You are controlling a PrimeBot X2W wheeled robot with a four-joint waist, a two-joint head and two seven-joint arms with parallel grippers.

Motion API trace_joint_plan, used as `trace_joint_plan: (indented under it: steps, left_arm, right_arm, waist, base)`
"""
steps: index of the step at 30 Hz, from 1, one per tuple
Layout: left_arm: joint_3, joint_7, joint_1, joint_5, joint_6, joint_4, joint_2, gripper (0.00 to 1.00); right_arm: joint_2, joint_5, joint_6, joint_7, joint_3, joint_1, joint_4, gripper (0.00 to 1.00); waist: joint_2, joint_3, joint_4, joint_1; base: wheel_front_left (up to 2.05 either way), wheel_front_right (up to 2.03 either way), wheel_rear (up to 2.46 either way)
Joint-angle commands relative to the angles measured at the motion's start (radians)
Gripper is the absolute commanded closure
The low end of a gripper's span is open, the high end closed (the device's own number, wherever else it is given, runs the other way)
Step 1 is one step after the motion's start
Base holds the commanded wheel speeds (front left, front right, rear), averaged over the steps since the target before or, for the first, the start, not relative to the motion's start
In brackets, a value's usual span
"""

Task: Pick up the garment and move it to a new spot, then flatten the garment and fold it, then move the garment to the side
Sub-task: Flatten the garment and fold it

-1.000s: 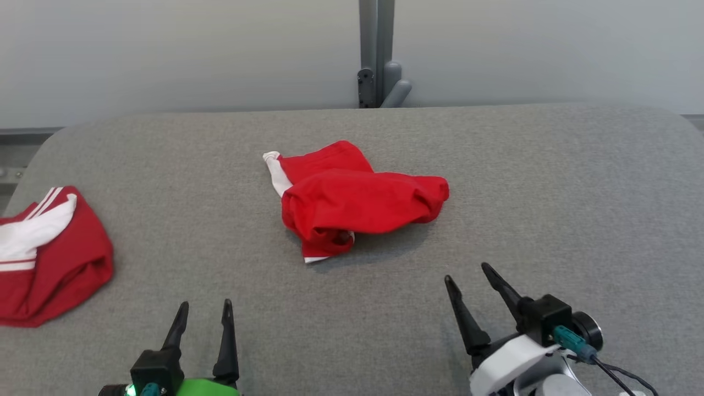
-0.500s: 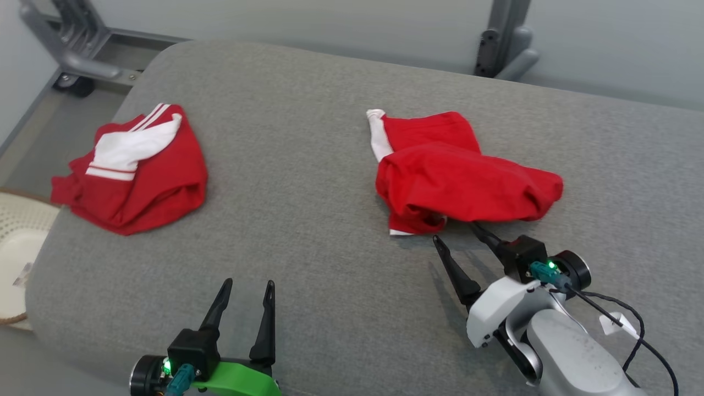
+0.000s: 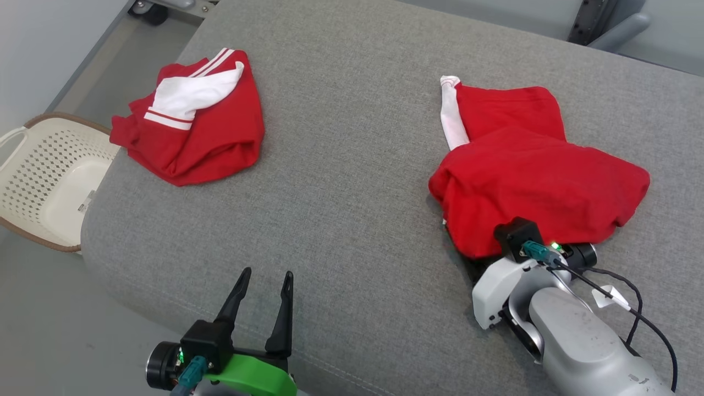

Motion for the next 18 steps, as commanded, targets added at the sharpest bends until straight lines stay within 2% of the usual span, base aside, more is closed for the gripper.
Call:
trace_joint_plan:
  steps: [1, 6, 11, 12, 18]
  left_arm:
    - [-0.001, 0.0, -0.02, 0.0, -0.001, 0.0, 0.001, 0.0]
    - [0.007, 0.0, -0.019, 0.01, -0.006, 0.003, 0.001, 0.0]
    - [0.023, 0.0, 0.005, 0.027, -0.015, 0.015, 0.001, 0.0]
    - [0.023, 0.0, 0.005, 0.027, -0.015, 0.015, 0.001, 0.0]
    - [0.024, 0.0, 0.027, 0.038, -0.029, 0.033, 0.001, 0.0]
  right_arm:
    - [0.003, 0.012, 0.0, 0.003, 0.015, -0.002, 0.01, 1.0]
    - [0.019, 0.07, 0.0, 0.001, 0.042, 0.007, -0.099, 1.0]
    - [0.047, 0.227, 0.0, 0.001, 0.071, 0.006, -0.287, 1.0]
    - [0.047, 0.227, 0.0, 0.001, 0.071, 0.006, -0.287, 1.0]
    - [0.088, 0.612, 0.0, 0.001, 0.088, -0.056, -0.477, 1.0]
  waist:
    - [0.0087, 0.007, -0.004, 0.0001]
    - [0.0087, -0.021, -0.04, 0.0001]
    - [0.0087, -0.07, -0.078, 0.0001]
    - [0.0087, -0.07, -0.078, 0.0001]
    - [0.0087, -0.128, -0.105, 0.0001]
  base:
    - [0.0, 0.0, 0.0]
    - [0.0, 0.0, 0.0]
    - [0.0, 0.0, 0.0]
    - [0.0, 0.0, 0.0]
    - [0.0, 0.0, 0.0]
